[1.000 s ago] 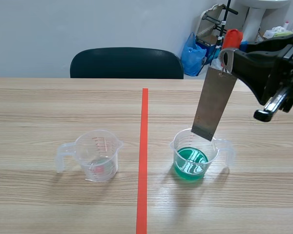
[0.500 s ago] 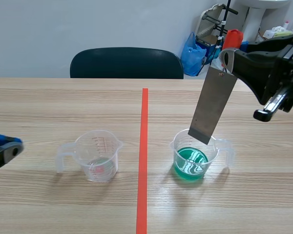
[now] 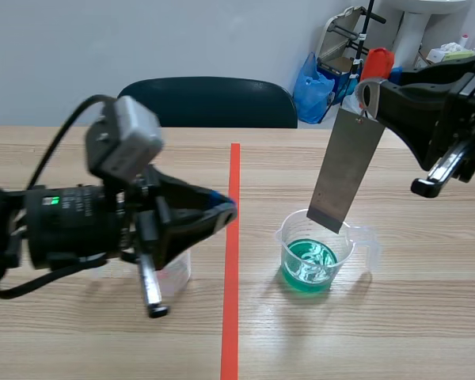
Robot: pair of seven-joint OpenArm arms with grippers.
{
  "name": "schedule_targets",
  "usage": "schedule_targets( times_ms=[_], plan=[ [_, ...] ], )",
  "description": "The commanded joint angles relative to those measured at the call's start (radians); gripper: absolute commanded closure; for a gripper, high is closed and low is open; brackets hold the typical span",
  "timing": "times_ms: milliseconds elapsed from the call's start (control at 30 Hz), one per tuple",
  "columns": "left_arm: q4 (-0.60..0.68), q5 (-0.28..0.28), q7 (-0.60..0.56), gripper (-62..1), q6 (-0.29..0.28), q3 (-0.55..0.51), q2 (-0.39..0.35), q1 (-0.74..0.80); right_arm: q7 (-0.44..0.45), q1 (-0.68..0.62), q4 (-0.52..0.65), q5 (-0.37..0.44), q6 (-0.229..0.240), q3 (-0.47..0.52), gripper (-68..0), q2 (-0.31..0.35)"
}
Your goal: Do the redox reaction experiment
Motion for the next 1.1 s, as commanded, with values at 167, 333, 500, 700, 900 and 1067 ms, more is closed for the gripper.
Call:
schedule_targets(
  times_ms=[167,333,500,700,900,1067],
  plan=[
    [-0.107,0.008,0.013,-3.1,0.068,0.081,0.165,-0.082,0.022,0.014,0.009,0.011,-0.003,0.002,-0.7,0.003],
    [-0.215,0.008,0.010,-3.1,0.068,0.100,0.254,-0.127,0.022,0.014,0.009,0.011,-0.003,0.002,-0.7,0.003],
    [-0.251,0.008,0.009,-3.1,0.068,0.100,0.291,-0.147,0.023,0.014,0.009,0.011,-0.003,0.002,-0.6,0.003],
    [-0.256,0.008,0.018,-3.1,0.077,0.100,0.305,-0.153,0.023,0.014,0.009,0.011,-0.003,0.002,-0.6,0.003],
    [-0.256,0.025,0.019,-3.1,0.087,0.100,0.320,-0.164,0.023,0.014,0.009,0.011,-0.003,0.002,-0.7,0.003],
    [-0.256,0.027,0.018,-3.1,0.092,0.100,0.320,-0.172,0.023,0.014,0.009,0.011,-0.003,0.002,-0.6,0.003]
  ],
)
